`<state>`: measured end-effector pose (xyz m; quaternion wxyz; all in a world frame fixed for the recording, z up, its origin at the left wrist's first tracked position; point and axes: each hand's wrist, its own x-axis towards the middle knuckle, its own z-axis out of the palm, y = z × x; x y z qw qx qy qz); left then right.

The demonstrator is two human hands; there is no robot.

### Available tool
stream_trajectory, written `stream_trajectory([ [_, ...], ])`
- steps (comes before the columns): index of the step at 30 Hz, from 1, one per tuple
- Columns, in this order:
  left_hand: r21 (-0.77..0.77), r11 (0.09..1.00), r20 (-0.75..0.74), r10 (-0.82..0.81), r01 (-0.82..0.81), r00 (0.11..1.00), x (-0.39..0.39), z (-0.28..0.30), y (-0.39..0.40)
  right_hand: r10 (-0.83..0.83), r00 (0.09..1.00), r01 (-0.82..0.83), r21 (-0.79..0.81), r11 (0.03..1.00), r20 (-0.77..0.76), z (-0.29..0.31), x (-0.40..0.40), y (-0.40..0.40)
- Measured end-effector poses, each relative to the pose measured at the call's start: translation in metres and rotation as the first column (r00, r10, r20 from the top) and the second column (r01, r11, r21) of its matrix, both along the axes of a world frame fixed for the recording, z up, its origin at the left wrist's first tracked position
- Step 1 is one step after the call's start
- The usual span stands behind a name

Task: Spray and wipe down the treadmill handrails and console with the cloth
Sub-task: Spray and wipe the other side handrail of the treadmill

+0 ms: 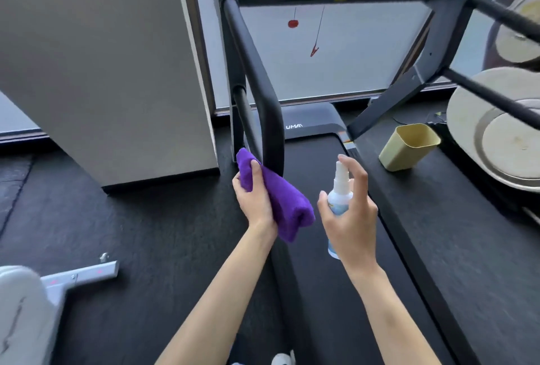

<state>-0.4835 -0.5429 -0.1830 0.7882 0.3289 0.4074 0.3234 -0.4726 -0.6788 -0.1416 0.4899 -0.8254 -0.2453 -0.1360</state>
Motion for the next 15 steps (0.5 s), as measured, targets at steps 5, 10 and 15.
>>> stream_trajectory([
  [5, 0.460, 0.870, -0.224, 0.307, -0.177, 0.925, 0.013, 0.047, -0.029, 0.089, 0.996, -0.089, 0.003, 0.996, -0.024, 0.005, 0.013, -0.021],
  [10, 0.517, 0.839, -0.333, 0.379, -0.169, 0.864, 0.024, 0.051, -0.038, 0.094, 0.995, -0.093, 0.041, 0.995, -0.021, 0.004, 0.025, -0.027],
  [15, 0.736, 0.676, -0.281, 0.323, -0.013, 0.904, 0.013, 0.028, -0.044, 0.090, 0.995, -0.088, 0.052, 0.995, -0.036, -0.003, 0.031, -0.027],
])
